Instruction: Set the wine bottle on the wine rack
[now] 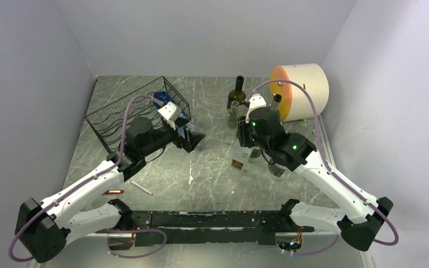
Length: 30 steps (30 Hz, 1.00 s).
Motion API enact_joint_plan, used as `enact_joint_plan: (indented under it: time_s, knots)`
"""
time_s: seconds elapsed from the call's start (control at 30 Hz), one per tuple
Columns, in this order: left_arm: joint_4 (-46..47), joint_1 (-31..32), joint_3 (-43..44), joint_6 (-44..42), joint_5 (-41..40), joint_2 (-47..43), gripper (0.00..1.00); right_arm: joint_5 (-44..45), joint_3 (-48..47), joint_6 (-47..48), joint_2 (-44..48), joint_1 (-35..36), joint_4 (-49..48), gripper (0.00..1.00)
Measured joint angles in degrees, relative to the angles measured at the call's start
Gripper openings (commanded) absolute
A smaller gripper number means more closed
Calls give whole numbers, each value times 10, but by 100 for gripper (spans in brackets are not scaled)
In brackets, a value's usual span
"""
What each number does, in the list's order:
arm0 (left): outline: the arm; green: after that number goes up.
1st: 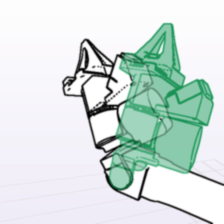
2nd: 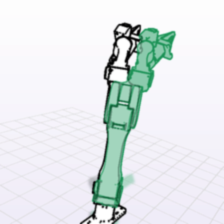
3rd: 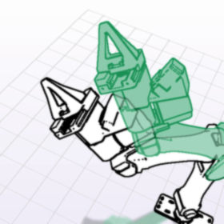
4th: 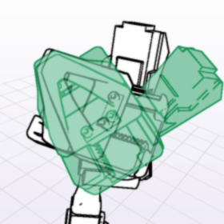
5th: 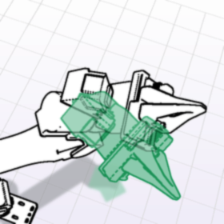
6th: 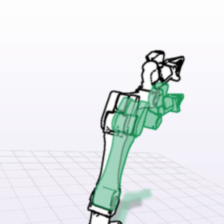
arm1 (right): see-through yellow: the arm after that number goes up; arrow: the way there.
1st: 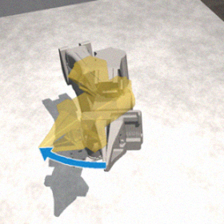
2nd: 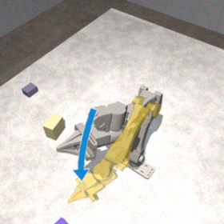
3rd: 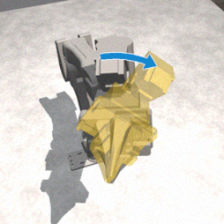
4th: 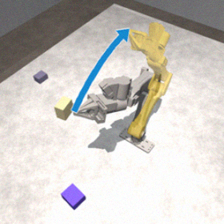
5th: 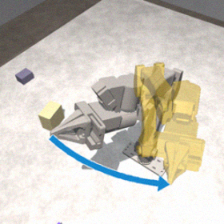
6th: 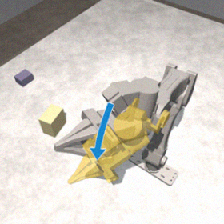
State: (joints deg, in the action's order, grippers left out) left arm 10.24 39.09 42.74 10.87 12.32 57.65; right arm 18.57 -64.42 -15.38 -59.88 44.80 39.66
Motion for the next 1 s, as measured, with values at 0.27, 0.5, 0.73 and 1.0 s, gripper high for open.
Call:
enact_joint_plan:
  time_s: [0.27, 0.5, 0.73, 1.0]
  knots:
    - [93, 0, -109, -16, 64, -16, 99, -59, -82, -5, -28, 0, -35, 0]
    - [208, 0, -165, -19, 148, 15, 99, -120, -120, -3, -72, 0, -58, 0]
    - [292, 0, -165, -26, 220, 101, 99, -209, -167, 26, -109, 0, -50, 0]
    - [312, 0, -166, -41, 234, 122, 100, -304, -194, 72, -120, 0, -51, 0]
